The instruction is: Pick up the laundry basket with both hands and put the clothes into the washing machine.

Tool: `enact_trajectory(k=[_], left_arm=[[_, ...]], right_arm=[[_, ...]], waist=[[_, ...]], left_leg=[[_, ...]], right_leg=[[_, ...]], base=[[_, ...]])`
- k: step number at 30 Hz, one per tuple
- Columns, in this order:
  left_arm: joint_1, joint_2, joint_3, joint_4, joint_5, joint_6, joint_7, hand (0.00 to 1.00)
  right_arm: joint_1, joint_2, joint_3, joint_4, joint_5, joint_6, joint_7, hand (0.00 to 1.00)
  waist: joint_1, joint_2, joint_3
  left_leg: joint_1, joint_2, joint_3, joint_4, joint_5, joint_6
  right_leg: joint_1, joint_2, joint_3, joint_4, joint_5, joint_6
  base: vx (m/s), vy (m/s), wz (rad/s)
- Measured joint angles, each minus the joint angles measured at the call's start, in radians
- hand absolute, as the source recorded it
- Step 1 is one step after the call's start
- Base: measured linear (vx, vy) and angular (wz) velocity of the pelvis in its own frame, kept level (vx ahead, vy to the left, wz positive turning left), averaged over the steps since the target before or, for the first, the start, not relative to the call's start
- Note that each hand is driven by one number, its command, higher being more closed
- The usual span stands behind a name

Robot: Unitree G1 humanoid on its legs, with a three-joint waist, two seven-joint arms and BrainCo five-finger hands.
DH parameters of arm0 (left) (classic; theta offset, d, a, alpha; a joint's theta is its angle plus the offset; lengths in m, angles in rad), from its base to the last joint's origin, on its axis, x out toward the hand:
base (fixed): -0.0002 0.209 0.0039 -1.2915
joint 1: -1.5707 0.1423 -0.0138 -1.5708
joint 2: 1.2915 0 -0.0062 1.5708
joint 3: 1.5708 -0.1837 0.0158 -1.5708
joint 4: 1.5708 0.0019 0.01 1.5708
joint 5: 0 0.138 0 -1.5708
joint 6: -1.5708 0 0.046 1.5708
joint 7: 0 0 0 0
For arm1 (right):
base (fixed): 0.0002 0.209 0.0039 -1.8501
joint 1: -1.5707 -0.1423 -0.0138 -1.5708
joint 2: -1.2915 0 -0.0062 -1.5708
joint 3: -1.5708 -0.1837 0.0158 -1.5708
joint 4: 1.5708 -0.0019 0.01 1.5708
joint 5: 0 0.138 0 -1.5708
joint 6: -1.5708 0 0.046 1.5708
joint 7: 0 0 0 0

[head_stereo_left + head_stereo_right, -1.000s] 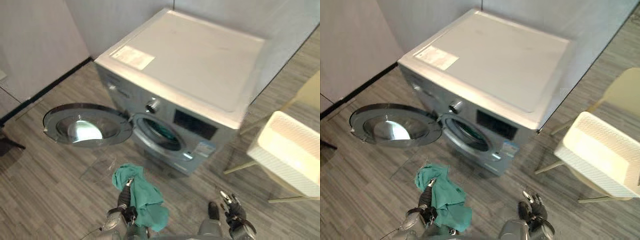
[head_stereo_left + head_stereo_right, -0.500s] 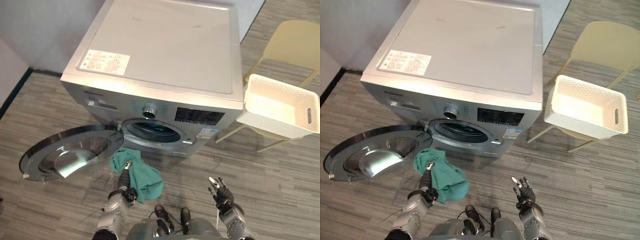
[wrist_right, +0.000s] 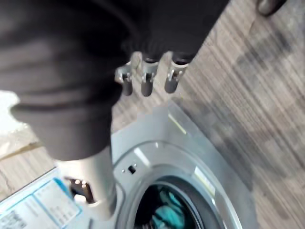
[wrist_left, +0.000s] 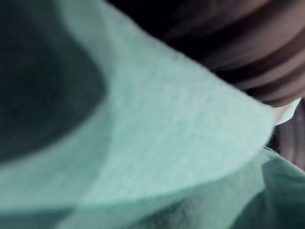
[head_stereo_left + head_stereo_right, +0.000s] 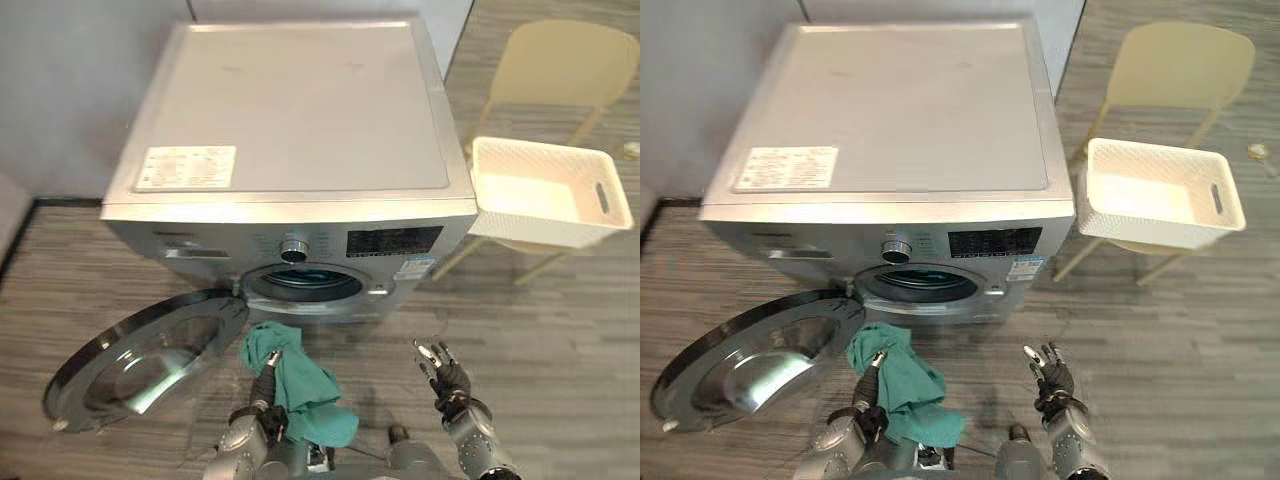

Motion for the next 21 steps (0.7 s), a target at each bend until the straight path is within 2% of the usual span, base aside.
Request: enact_trajectory(k=[1, 2, 3, 4, 5, 6, 7, 8, 9, 10, 11, 12, 13, 14, 15, 16, 17, 19, 21], left_arm=[[0.004, -0.009, 0.003, 0.019, 0.011, 0.015, 0.002, 1.00], [-0.003, 0.001, 0.001, 0.027, 0.021, 0.019, 0.001, 1.00], [-0.012, 0.014, 0.002, 0.024, 0.025, 0.016, 0.000, 1.00], [-0.046, 0.036, -0.018, 0.019, 0.030, 0.002, -0.008, 1.00], [-0.044, 0.017, -0.042, 0.015, 0.031, -0.006, -0.009, 1.00], [-0.072, 0.016, -0.051, 0.032, 0.033, 0.008, -0.010, 1.00], [-0.085, 0.005, -0.050, 0.041, 0.035, 0.010, -0.009, 1.00], [-0.089, -0.013, -0.050, 0.040, 0.039, 0.010, -0.009, 1.00], [-0.088, -0.013, -0.054, 0.044, 0.042, 0.013, -0.010, 1.00], [-0.082, -0.009, -0.090, 0.071, 0.045, 0.019, -0.012, 1.00], [-0.079, -0.012, -0.092, 0.076, 0.047, 0.020, -0.011, 1.00], [-0.074, -0.002, -0.093, 0.072, 0.048, 0.019, -0.012, 1.00], [-0.070, -0.008, -0.096, 0.087, 0.048, 0.016, -0.008, 1.00], [-0.066, -0.016, -0.100, 0.089, 0.048, 0.015, -0.008, 1.00], [-0.077, -0.008, -0.117, 0.103, 0.048, 0.019, -0.006, 1.00], [-0.079, 0.014, -0.132, 0.104, 0.048, 0.020, -0.006, 1.00], [-0.079, 0.017, -0.135, 0.104, 0.048, 0.020, -0.006, 1.00], [-0.079, 0.008, -0.138, 0.110, 0.046, 0.018, 0.001, 1.00], [-0.090, -0.006, -0.139, 0.126, 0.035, 0.018, 0.014, 1.00]], right_arm=[[0.032, 0.003, -0.016, -0.004, -0.002, 0.008, -0.001, 0.00], [0.066, 0.011, -0.003, -0.023, -0.001, 0.008, 0.004, 0.00], [0.074, 0.021, 0.000, -0.026, 0.002, 0.008, 0.005, 0.00], [0.076, 0.053, -0.025, -0.016, 0.004, 0.008, 0.001, 0.00], [0.084, 0.027, -0.041, -0.009, 0.006, 0.006, 0.001, 0.00], [0.055, 0.029, -0.034, 0.018, 0.007, 0.014, 0.003, 0.00], [0.058, 0.025, -0.012, 0.020, 0.006, 0.027, 0.016, 0.00], [0.064, 0.017, -0.009, 0.023, 0.007, 0.032, 0.022, 0.00], [0.068, 0.016, -0.006, 0.023, 0.007, 0.031, 0.021, 0.00], [0.068, 0.012, 0.016, 0.000, 0.008, 0.029, 0.024, 0.00], [0.069, 0.012, 0.024, -0.008, 0.009, 0.030, 0.026, 0.00], [0.069, 0.024, 0.036, -0.013, 0.010, 0.030, 0.026, 0.00], [0.054, 0.026, 0.041, -0.008, 0.011, 0.031, 0.024, 0.00], [0.051, 0.015, 0.039, -0.011, 0.011, 0.028, 0.025, 0.00], [0.039, 0.030, 0.039, -0.002, 0.011, 0.026, 0.025, 0.00], [0.055, 0.036, 0.054, -0.007, 0.011, 0.029, 0.030, 0.00], [0.062, 0.035, 0.053, -0.009, 0.011, 0.029, 0.032, 0.00], [0.077, 0.012, 0.051, -0.008, 0.011, 0.030, 0.032, 0.00], [0.077, -0.020, 0.054, -0.007, 0.011, 0.028, 0.031, 0.00]], waist=[[0.004, 0.033, 0.003], [0.006, 0.026, -0.008], [0.012, -0.028, 0.002], [0.002, -0.090, -0.003], [0.007, -0.001, -0.039], [0.001, 0.001, -0.028], [0.002, 0.037, -0.014], [0.003, 0.086, -0.012], [0.001, 0.107, -0.015], [-0.019, 0.127, -0.015], [-0.019, 0.121, -0.012], [-0.014, 0.062, -0.008], [-0.006, 0.044, -0.010], [0.003, 0.070, -0.009], [0.012, 0.038, -0.006], [0.007, 0.029, -0.009], [0.004, 0.029, -0.009], [0.004, 0.039, -0.007], [0.000, 0.065, -0.008]], left_leg=[[0.140, -0.013, 0.033, -0.180, -0.104, 0.060], [0.118, -0.024, 0.095, -0.111, -0.025, -0.056], [0.053, -0.040, 0.128, 0.003, 0.066, -0.158], [-0.103, -0.012, 0.153, 0.188, 0.025, 0.061], [-0.108, 0.143, 0.091, -0.096, 0.030, 0.061], [-0.071, 0.105, 0.105, -0.135, 0.033, 0.098], [0.017, 0.067, 0.139, -0.277, 0.082, 0.129], [0.091, 0.054, 0.143, -0.369, 0.102, 0.142], [0.117, 0.049, 0.148, -0.404, 0.115, 0.149], [0.140, 0.039, 0.162, -0.438, 0.149, 0.127], [0.132, 0.037, 0.172, -0.410, 0.156, 0.115], [0.067, 0.018, 0.191, -0.250, 0.179, 0.078], [0.010, 0.054, 0.178, -0.313, 0.144, 0.113], [0.009, 0.093, 0.141, -0.394, 0.184, 0.099], [0.027, 0.074, 0.160, -0.408, 0.205, 0.083], [0.048, 0.070, 0.157, -0.450, 0.227, 0.074], [0.056, 0.071, 0.156, -0.464, 0.233, 0.070], [0.078, 0.075, 0.159, -0.521, 0.265, 0.032], [0.088, 0.083, 0.166, -0.566, 0.287, 0.013]], right_leg=[[0.007, 0.029, -0.019, -0.001, 0.027, 0.042], [0.003, 0.024, -0.018, 0.003, 0.037, 0.072], [-0.004, -0.046, -0.024, 0.020, 0.093, 0.053], [-0.028, -0.167, 0.028, 0.032, 0.070, 0.099], [-0.067, -0.098, 0.008, 0.035, 0.092, 0.172], [-0.062, -0.101, 0.021, 0.015, 0.080, 0.179], [-0.061, -0.066, 0.028, -0.026, 0.076, 0.170], [-0.048, -0.001, 0.028, -0.070, 0.076, 0.158], [-0.047, 0.026, 0.027, -0.095, 0.079, 0.145], [-0.057, 0.086, 0.027, -0.175, 0.136, 0.065], [-0.059, 0.101, 0.027, -0.219, 0.187, 0.025], [-0.071, 0.085, 0.026, -0.268, 0.345, 0.000], [-0.077, 0.064, 0.041, -0.251, 0.286, 0.009], [-0.083, 0.095, 0.035, -0.242, 0.285, 0.012], [-0.101, 0.084, 0.036, -0.220, 0.267, 0.032], [-0.105, 0.089, 0.025, -0.211, 0.266, 0.032], [-0.104, 0.091, 0.025, -0.209, 0.265, 0.032], [-0.111, 0.100, 0.018, -0.202, 0.260, 0.028], [-0.125, 0.112, 0.002, -0.194, 0.260, 0.028]], base=[[0.28, 0.495, -1.02], [0.25, 0.460, -0.74], [0.18, 0.429, -0.17], [0.13, 0.149, -0.22], [0.26, 0.372, -0.34], [0.34, 0.346, -0.66], [0.34, 0.428, -0.53], [0.25, 0.280, -0.51], [0.23, 0.306, -0.31], [0.16, 0.222, -0.08], [0.18, 0.186, 0.07], [0.15, 0.070, 0.05], [0.15, 0.028, -0.12], [0.13, 0.005, -0.44], [0.13, -0.030, -0.48], [0.11, -0.053, -0.29], [0.12, -0.167, -0.01], [0.08, -0.184, 0.03], [0.04, -0.167, -0.01]])
